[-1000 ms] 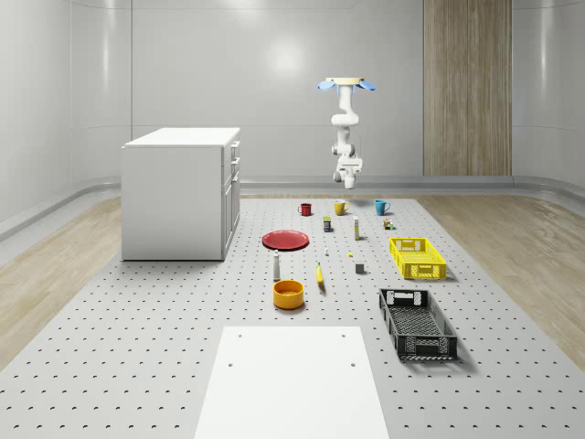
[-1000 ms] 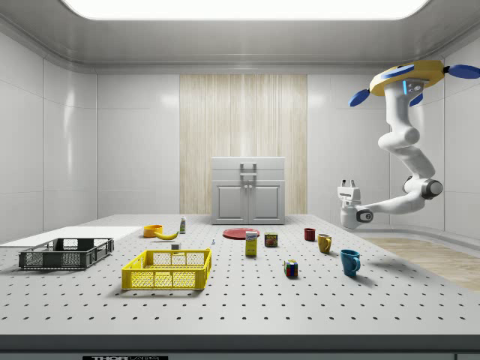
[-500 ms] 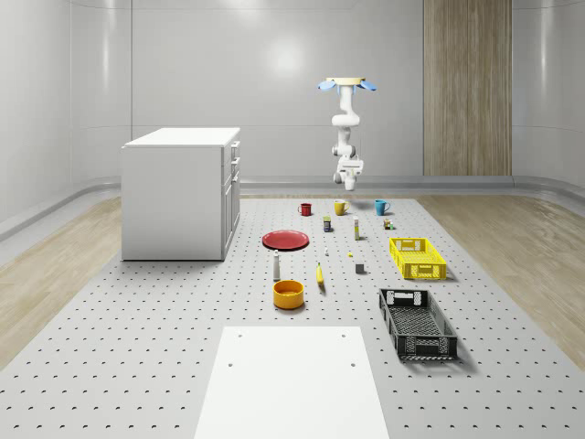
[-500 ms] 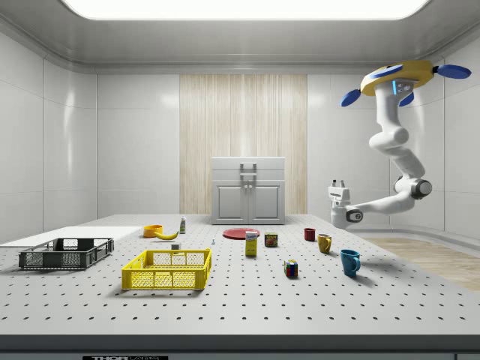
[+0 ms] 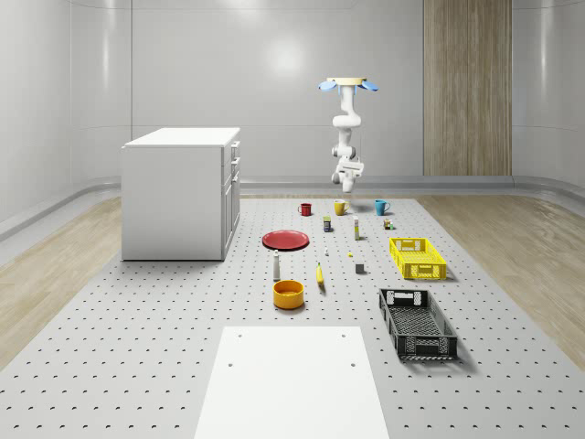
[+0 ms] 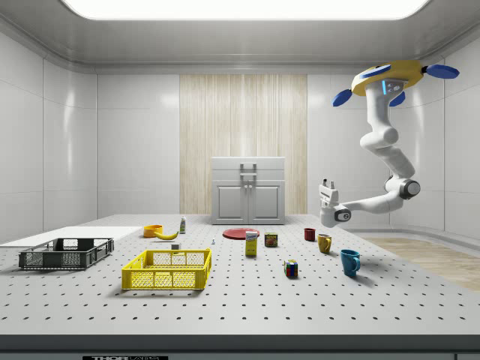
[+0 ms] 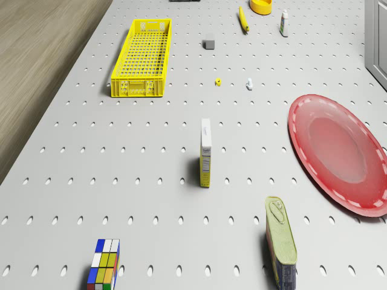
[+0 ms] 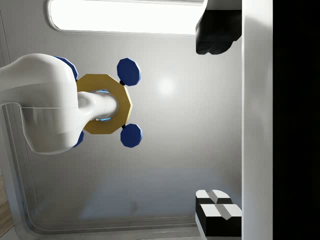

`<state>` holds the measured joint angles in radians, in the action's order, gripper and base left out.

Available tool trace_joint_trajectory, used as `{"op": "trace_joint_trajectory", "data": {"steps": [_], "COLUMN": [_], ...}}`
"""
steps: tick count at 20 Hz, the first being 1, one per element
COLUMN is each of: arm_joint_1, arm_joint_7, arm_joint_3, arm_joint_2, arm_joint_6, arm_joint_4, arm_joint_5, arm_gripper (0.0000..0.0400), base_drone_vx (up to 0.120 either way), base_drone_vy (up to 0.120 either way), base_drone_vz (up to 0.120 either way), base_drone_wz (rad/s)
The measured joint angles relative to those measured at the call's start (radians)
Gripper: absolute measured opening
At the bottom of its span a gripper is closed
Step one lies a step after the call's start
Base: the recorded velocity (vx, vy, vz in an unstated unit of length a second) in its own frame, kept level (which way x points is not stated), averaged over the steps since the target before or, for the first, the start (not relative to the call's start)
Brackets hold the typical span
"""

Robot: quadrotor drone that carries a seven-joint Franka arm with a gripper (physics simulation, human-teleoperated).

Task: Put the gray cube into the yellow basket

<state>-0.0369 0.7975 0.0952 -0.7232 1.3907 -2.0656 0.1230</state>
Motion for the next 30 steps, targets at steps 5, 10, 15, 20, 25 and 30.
{"op": "trace_joint_trajectory", "data": {"steps": [5, 10, 15, 20, 25, 30], "arm_joint_1": [-0.036, -0.116, -0.271, -0.523, -0.760, -0.894], "arm_joint_7": [0.023, 0.081, 0.226, 0.446, 0.611, 0.699], "arm_joint_3": [0.116, 0.347, 0.662, 0.908, 1.045, 1.110], "arm_joint_2": [-0.009, -0.036, -0.100, -0.170, -0.231, -0.280], "arm_joint_6": [0.008, 0.025, 0.034, -0.048, -0.157, -0.213], "arm_joint_4": [-0.029, -0.145, -0.434, -0.699, -0.799, -0.824], "arm_joint_5": [0.164, 0.507, 1.045, 1.531, 1.765, 1.842], "arm_gripper": [0.0400, 0.0400, 0.0400, 0.0400, 0.0400, 0.0400], "base_drone_vx": [0.120, 0.120, 0.120, 0.120, 0.120, 0.120], "base_drone_vy": [0.000, 0.000, 0.000, 0.000, 0.000, 0.000], "base_drone_vz": [0.000, 0.000, 0.000, 0.000, 0.000, 0.000], "base_drone_wz": [0.000, 0.000, 0.000, 0.000, 0.000, 0.000]}}
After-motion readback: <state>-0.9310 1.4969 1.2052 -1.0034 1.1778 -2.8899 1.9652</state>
